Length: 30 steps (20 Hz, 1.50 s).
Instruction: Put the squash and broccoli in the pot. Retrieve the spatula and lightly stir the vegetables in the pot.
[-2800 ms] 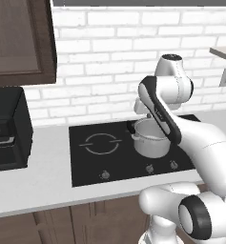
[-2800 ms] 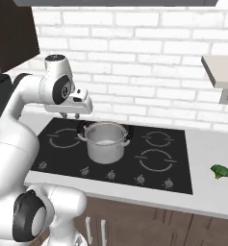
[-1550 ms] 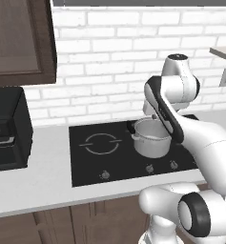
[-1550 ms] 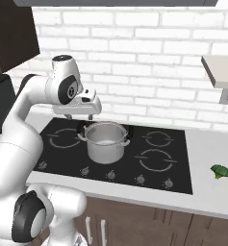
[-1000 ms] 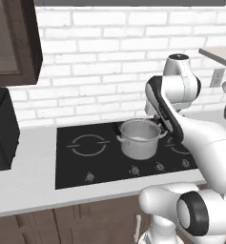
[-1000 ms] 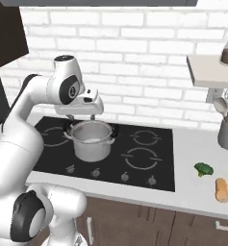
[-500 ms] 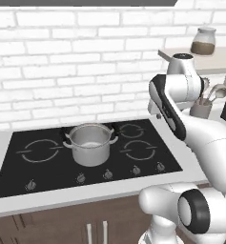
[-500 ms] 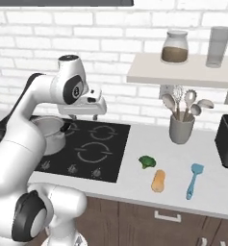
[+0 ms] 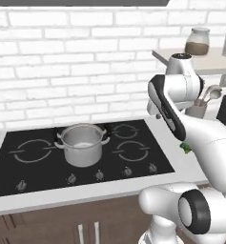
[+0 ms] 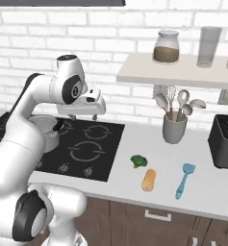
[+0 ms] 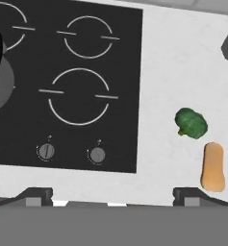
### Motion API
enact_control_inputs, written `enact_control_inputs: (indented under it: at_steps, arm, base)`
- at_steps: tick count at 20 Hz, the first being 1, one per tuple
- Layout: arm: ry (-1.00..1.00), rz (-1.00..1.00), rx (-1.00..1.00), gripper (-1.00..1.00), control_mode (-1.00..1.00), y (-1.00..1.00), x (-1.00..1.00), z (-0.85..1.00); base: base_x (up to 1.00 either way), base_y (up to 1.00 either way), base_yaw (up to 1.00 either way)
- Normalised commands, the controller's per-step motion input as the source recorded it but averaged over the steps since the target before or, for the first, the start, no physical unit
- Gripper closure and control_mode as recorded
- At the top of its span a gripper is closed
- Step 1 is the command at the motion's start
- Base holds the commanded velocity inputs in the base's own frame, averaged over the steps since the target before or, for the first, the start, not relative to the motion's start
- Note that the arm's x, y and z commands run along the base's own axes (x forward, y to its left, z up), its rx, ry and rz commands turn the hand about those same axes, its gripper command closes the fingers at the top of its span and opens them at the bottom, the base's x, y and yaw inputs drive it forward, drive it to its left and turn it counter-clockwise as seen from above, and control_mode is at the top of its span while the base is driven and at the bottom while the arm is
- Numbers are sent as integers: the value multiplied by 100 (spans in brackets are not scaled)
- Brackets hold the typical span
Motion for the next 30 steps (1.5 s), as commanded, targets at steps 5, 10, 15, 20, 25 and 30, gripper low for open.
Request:
enact_control_inputs:
  at_steps: [5, 10, 15, 20, 25, 30]
  arm:
    - [0, 0, 0, -100, 100, 0, 0, 0]
    - [0, 0, -7, -100, -100, -8, -7, -26]
    - [7, -15, -21, -100, -100, -91, -6, -100]
    - [13, -17, -29, -100, -100, -75, 34, -100]
    - [14, 0, -30, -100, -100, -12, 41, -83]
    - [15, 0, -3, -100, -100, -25, 50, -41]
  base:
    - [0, -33, 0]
    - [0, 0, 0]
    - [0, 0, 0]
    - [0, 0, 0]
    - [0, 0, 0]
    - [0, 0, 0]
